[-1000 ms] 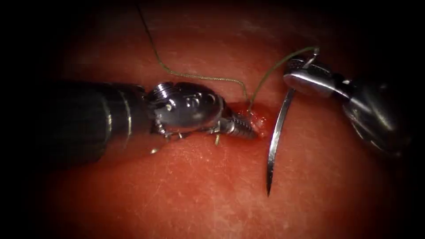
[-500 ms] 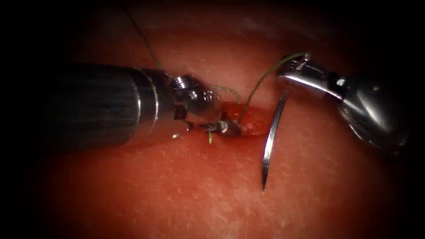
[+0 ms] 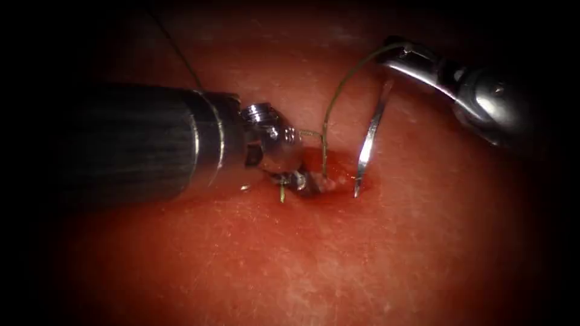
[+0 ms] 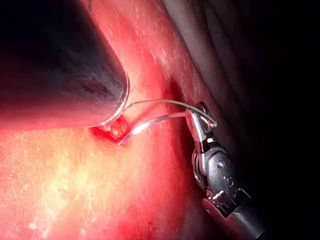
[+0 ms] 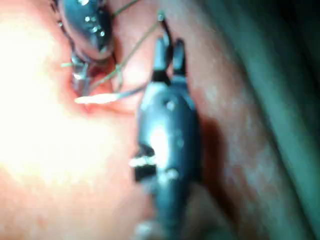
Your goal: Wound Closure
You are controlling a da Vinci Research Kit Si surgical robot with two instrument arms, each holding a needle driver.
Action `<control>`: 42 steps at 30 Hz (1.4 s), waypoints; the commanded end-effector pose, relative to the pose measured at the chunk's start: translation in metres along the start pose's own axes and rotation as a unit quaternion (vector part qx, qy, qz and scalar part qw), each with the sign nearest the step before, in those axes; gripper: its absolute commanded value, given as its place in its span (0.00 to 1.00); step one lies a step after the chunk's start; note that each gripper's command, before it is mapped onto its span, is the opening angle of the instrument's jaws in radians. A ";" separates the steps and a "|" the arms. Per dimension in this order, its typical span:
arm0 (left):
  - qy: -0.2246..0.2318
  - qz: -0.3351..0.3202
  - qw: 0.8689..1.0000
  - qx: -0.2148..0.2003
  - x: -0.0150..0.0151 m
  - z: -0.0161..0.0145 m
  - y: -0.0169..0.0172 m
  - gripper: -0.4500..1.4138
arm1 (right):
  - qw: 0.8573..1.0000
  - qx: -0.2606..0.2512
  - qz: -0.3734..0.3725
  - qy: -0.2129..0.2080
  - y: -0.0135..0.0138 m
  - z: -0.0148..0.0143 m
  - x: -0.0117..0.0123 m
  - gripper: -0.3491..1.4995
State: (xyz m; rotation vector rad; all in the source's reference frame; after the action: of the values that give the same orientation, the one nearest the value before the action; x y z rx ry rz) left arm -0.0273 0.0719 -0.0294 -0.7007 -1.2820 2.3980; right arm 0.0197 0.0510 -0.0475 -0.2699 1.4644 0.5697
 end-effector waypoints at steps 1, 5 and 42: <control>0.004 -0.001 1.000 -0.003 0.0003 0.0006 -0.0003 0.07 | 1.000 -0.002 -0.008 0.001 -0.0003 0.0011 -0.0006 0.00; 0.008 0.004 1.000 -0.012 0.0002 0.0007 0.0004 0.09 | 1.000 -0.005 -0.019 0.001 -0.0008 0.0015 -0.0008 0.00; 0.048 0.006 0.999 0.002 0.0013 -0.0035 0.0034 0.15 | 0.989 0.100 -0.111 -0.019 -0.0067 0.0026 -0.0026 0.00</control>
State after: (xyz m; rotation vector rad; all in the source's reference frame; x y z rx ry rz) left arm -0.0261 0.0729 -0.0351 -0.8165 -1.2310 2.3440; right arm 0.0246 0.0462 -0.0463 -0.2524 1.4160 0.2451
